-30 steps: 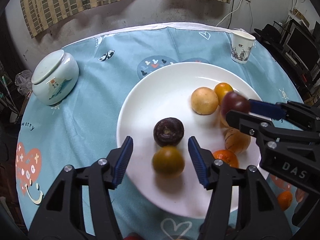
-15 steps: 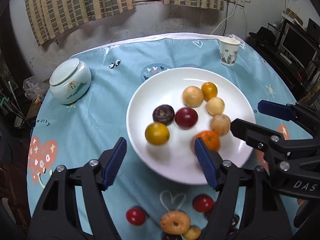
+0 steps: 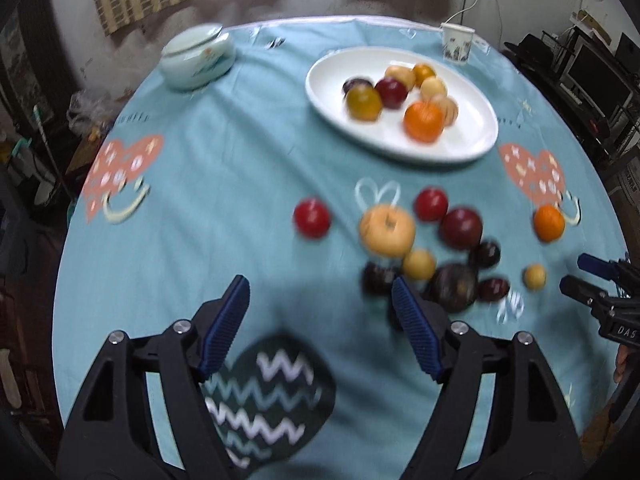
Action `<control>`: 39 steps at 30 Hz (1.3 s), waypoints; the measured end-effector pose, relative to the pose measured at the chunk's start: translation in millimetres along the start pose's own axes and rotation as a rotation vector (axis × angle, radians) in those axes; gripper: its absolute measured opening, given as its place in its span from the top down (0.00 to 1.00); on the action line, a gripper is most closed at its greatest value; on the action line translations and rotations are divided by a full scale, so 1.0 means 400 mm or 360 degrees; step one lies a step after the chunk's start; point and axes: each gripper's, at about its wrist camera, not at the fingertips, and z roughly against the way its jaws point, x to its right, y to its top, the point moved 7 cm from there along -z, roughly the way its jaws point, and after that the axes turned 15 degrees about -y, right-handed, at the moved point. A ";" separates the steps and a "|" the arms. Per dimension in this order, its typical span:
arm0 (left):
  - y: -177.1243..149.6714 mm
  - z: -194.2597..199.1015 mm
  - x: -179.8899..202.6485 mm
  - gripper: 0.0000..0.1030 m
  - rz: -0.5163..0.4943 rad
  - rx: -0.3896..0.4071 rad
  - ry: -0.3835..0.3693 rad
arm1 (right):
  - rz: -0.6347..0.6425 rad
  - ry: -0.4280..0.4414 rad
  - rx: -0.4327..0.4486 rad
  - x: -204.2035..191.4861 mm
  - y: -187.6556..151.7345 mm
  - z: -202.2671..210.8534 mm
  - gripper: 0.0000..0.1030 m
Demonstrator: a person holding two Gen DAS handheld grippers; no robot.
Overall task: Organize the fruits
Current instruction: 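Withdraw both tools from the plate back toward the fruit pile, then grasp the small yellow pear with the right tool while the left tool grasps a dark plum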
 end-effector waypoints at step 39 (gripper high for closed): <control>-0.044 -0.097 0.328 0.24 -0.0383 -0.0141 -0.0247 | 0.0174 0.0134 0.0020 -0.039 -0.028 -0.032 0.76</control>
